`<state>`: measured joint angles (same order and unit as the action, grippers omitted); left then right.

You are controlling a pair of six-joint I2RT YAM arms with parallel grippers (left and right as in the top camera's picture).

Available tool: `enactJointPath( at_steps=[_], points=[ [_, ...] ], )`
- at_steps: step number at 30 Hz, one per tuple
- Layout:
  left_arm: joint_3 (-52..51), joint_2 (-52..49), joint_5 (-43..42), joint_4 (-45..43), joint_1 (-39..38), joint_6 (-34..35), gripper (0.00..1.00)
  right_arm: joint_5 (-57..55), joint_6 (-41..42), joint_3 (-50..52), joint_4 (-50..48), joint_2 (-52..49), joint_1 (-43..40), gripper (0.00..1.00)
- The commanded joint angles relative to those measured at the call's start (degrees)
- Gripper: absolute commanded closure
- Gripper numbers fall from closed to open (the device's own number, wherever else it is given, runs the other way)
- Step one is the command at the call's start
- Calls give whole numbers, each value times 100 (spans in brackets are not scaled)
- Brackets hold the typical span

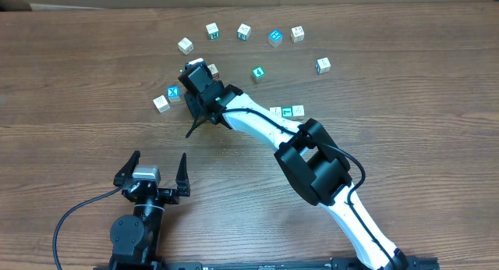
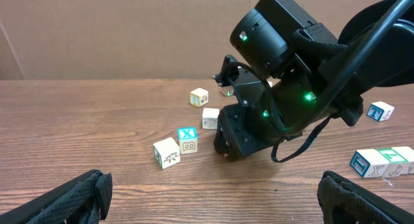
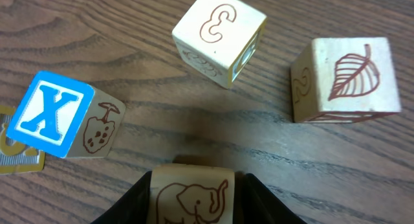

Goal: Form a horizontal line

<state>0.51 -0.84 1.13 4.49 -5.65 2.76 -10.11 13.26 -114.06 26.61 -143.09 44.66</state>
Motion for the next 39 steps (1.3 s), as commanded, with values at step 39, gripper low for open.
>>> enactJointPath(
  at_steps=[39],
  points=[
    [-24,52,35,-17,-28,-109,0,-20,-31,684,-61,1110,17,46]
  ],
)
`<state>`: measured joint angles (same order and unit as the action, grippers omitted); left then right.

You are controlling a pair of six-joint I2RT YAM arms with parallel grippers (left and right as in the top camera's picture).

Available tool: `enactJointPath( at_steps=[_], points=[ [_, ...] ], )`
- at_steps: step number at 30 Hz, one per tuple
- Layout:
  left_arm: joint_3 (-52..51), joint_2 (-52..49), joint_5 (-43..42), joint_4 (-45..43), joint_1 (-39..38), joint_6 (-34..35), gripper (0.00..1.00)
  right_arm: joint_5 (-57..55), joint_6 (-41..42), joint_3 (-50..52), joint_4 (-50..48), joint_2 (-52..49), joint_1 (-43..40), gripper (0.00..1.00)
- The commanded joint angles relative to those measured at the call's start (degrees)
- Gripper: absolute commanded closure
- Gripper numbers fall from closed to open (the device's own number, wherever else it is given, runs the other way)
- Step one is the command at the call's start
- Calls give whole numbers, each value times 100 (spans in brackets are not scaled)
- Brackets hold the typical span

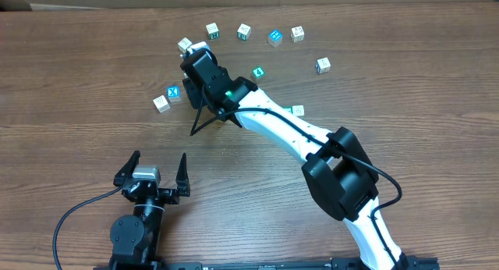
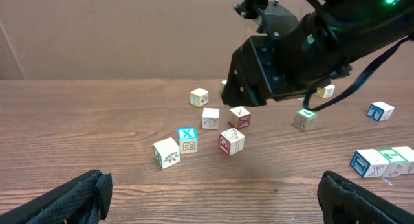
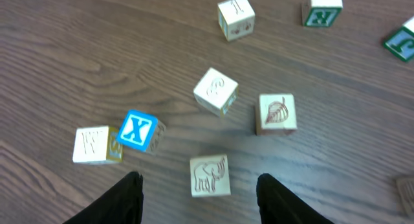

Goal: Form a horizontal line

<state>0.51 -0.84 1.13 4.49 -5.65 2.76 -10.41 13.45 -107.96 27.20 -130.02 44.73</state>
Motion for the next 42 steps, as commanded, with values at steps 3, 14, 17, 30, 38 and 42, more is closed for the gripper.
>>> enactJointPath(
  at_steps=[3,14,17,30,38,42],
  points=[
    [-24,52,35,-17,-28,-109,0,9,-50,74,-273,-382,4,44],
    [-24,52,35,-17,-28,-107,0,9,-48,76,-518,-719,-33,43],
    [-22,52,35,-17,-28,-109,0,11,-48,76,-525,-741,-50,43],
    [-22,52,35,-17,-28,-109,1,13,-46,76,-590,-1021,-76,43],
    [-24,52,35,-17,-28,-109,0,11,-46,74,-645,-1025,-76,48],
    [-24,52,35,-17,-28,-109,1,13,-44,59,-656,-1008,-76,49]
  ],
)
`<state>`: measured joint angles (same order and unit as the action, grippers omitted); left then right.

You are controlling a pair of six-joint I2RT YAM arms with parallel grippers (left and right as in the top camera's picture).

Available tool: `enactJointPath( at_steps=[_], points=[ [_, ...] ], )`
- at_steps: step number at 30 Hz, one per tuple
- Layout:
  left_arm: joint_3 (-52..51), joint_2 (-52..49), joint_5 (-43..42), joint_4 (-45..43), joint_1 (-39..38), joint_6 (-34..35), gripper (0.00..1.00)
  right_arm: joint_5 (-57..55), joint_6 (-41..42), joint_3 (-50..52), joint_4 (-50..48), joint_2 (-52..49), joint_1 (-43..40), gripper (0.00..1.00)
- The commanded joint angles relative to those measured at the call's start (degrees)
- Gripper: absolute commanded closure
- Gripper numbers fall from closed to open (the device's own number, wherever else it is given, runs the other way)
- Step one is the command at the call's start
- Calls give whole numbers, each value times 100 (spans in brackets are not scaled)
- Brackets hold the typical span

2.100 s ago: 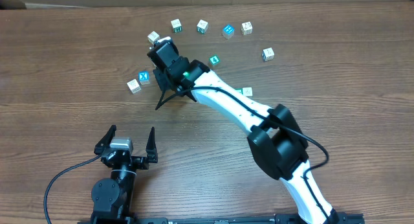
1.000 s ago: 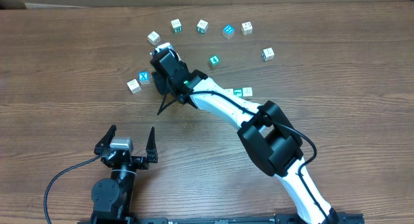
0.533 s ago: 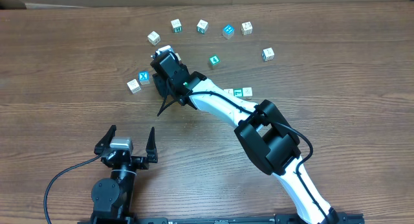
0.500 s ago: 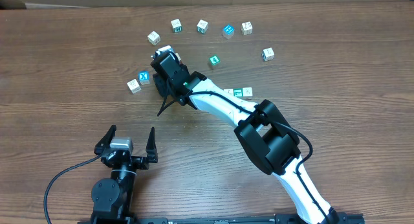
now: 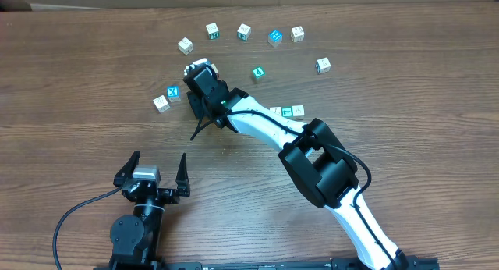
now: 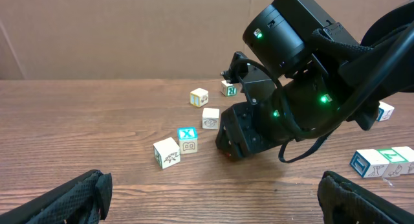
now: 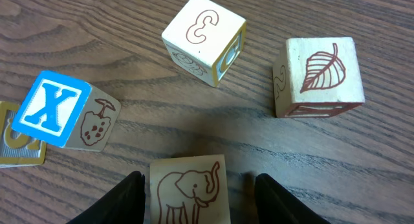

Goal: Form a horizontal line
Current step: 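Close the right gripper on the elephant block and lift it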

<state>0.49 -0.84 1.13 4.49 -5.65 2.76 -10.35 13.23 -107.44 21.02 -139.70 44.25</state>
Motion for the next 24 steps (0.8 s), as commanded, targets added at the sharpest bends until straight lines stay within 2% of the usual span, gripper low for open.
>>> enactJointPath(
  at_steps=[1,11,14,16,24],
  points=[
    [-22,52,35,-17,-31,-109,0,7,-22,7,-44,-24,-13,49],
    [-20,52,35,-17,-28,-107,0,-15,-24,7,-155,9,4,52],
    [-20,52,35,-17,-28,-109,0,-13,-24,7,-168,9,4,58],
    [-22,52,35,-17,-28,-109,0,-13,-24,7,-164,9,4,67],
    [-20,52,35,-17,-28,-107,1,-15,-24,0,-83,133,4,75]
  ],
)
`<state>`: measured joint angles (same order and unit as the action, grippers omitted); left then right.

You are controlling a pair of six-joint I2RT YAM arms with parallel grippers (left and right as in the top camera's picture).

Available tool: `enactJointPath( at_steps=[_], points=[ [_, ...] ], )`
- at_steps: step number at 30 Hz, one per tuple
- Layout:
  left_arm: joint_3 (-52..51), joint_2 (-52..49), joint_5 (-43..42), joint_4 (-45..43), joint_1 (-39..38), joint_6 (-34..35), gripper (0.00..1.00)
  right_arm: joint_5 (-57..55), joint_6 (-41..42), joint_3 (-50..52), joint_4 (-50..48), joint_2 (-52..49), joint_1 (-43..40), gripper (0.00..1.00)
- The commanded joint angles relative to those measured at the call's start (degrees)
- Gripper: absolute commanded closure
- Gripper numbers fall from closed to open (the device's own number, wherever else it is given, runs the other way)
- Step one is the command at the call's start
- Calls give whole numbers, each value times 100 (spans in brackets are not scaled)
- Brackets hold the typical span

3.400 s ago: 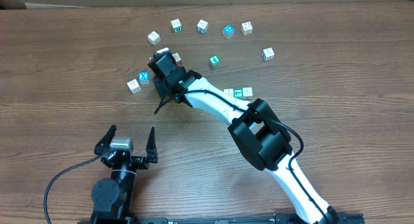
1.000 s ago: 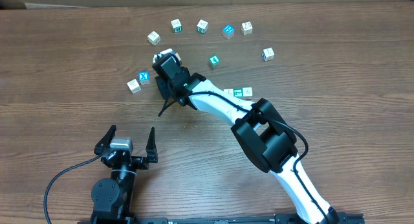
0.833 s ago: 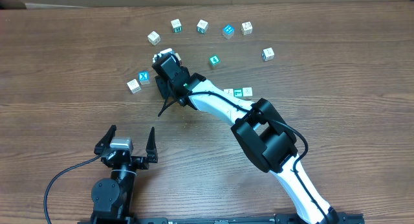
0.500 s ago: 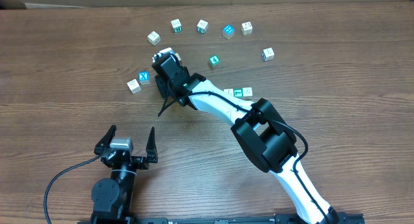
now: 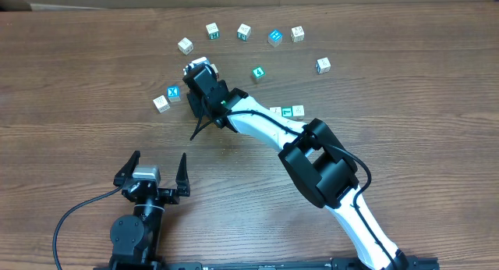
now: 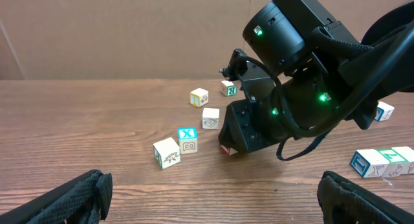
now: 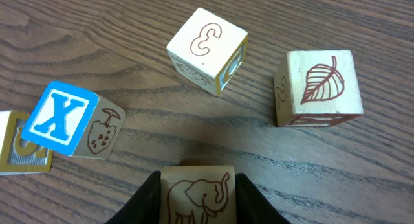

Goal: Form a horizontal line
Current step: 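Close the right gripper on the elephant block and lift it, then carry the elephant block right to the row's right end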

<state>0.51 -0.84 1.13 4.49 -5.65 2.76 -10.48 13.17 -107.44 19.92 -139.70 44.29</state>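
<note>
My right gripper [image 7: 197,199] is shut on a wooden block with a red elephant [image 7: 196,193], low over the table. In the overhead view this right gripper [image 5: 199,99] sits among the left-hand blocks. Just beyond it lie a blue X block [image 7: 59,118], a tilted block with a curly red letter [image 7: 207,50] and a leaf block [image 7: 320,88]. A short row of blocks [image 5: 287,111] lies mid-table beside the right arm. My left gripper [image 6: 210,198] rests open near the front edge with nothing between its fingers.
Several loose blocks arc along the far side [image 5: 244,31], with one at the right [image 5: 323,65] and a teal one [image 5: 258,73]. A white block [image 5: 161,103] lies left of the X block. The right arm [image 5: 265,129] stretches diagonally across the table.
My right gripper's fingers stood apart on either side of the elephant block; now they are shut on it. The left arm has not moved.
First my right gripper was shut on the elephant block low at the table. Then it was higher and open, the block lying on the table by the X block. It was then low again, open around the block, and now grips it.
</note>
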Motion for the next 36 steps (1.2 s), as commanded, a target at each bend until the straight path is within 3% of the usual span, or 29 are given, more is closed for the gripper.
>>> enactJointPath(
  at_steps=[1,11,21,36],
  points=[
    [-24,52,35,-17,-28,-109,0,-2,-17,0,57,192,-2,75],
    [-24,52,35,-17,-28,-109,0,-2,-13,-9,802,1228,-70,76],
    [-24,52,35,-17,-28,-109,0,-2,31,-9,2192,2236,-595,78],
    [-24,52,35,-17,-28,-109,1,24,789,26,4172,2262,-2162,81]
  ],
)
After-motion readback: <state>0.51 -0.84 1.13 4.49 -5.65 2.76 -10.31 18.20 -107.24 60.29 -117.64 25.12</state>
